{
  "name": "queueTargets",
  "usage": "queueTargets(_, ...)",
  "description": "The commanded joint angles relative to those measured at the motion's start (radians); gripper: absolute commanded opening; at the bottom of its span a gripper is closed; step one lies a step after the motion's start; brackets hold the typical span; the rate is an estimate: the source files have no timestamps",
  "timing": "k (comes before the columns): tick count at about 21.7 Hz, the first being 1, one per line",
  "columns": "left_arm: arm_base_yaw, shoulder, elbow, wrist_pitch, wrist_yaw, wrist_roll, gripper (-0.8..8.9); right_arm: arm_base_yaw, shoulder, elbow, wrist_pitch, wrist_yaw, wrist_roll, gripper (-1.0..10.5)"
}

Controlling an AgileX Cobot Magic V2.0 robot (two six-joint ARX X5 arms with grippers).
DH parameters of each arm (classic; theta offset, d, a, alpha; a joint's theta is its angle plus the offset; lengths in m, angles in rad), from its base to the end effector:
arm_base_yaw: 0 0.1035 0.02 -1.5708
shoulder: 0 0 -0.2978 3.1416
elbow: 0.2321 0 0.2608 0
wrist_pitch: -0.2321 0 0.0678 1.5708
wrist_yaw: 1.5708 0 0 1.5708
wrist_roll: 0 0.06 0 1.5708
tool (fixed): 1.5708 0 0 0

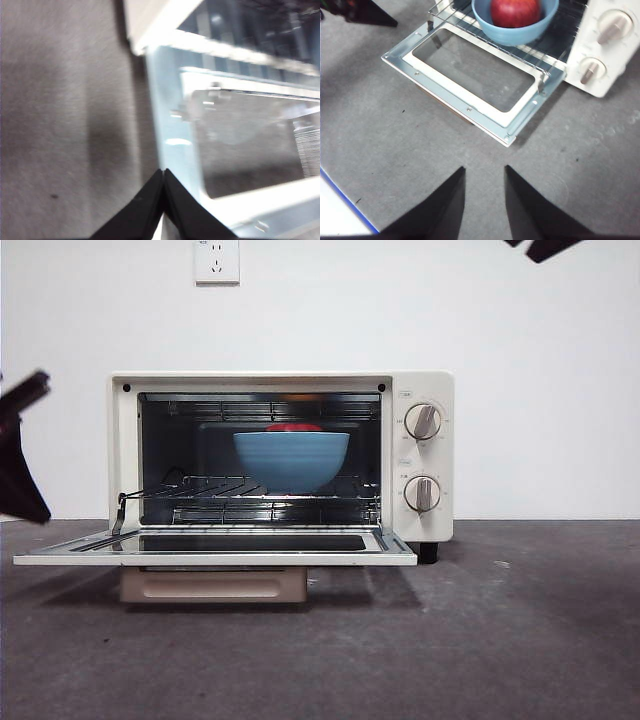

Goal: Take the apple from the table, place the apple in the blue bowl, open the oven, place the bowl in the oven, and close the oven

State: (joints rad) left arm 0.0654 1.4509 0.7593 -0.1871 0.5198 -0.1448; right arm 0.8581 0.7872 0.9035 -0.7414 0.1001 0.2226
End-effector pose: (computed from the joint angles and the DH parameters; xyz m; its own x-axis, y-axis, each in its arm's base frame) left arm 0.2959 -0.0105 0.1912 0.5851 -0.4595 -0.6682 0.1460 0.8702 -0.4705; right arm 0.1081 0.1159 0.3289 0.6032 0.5451 -0.5822 -0.5981 0.7921 0.1220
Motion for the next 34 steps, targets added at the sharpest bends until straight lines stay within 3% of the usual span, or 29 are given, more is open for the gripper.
queueTargets(1,0.003,0.078,0.002,0.041,0.002,0.005,0.06,0.011,-0.047,-0.001,0.014,0.006,0.035,1.2)
queueTargets(5,-0.007,0.176,0.002,0.085,0.022,0.005,0.06,0.010,-0.105,-0.001,0.015,0.027,0.047,1.2)
queueTargets(13,-0.016,0.253,0.003,0.119,0.206,-0.002,0.06,0.010,-0.131,-0.001,0.008,0.066,0.051,1.2)
queueTargets(17,-0.006,0.253,0.005,0.207,0.342,-0.090,0.06,0.010,-0.131,-0.001,0.008,0.066,0.051,1.2)
queueTargets(21,0.004,0.249,0.018,0.283,0.414,-0.174,0.06,0.010,-0.131,-0.001,0.008,0.066,0.058,1.2)
queueTargets(29,0.017,0.222,0.022,0.539,0.420,-0.344,0.06,0.010,-0.131,-0.001,0.008,0.066,0.058,1.2)
queueTargets(34,0.017,0.222,0.043,0.657,0.342,-0.399,0.06,0.010,-0.131,-0.001,0.008,0.066,0.059,1.2)
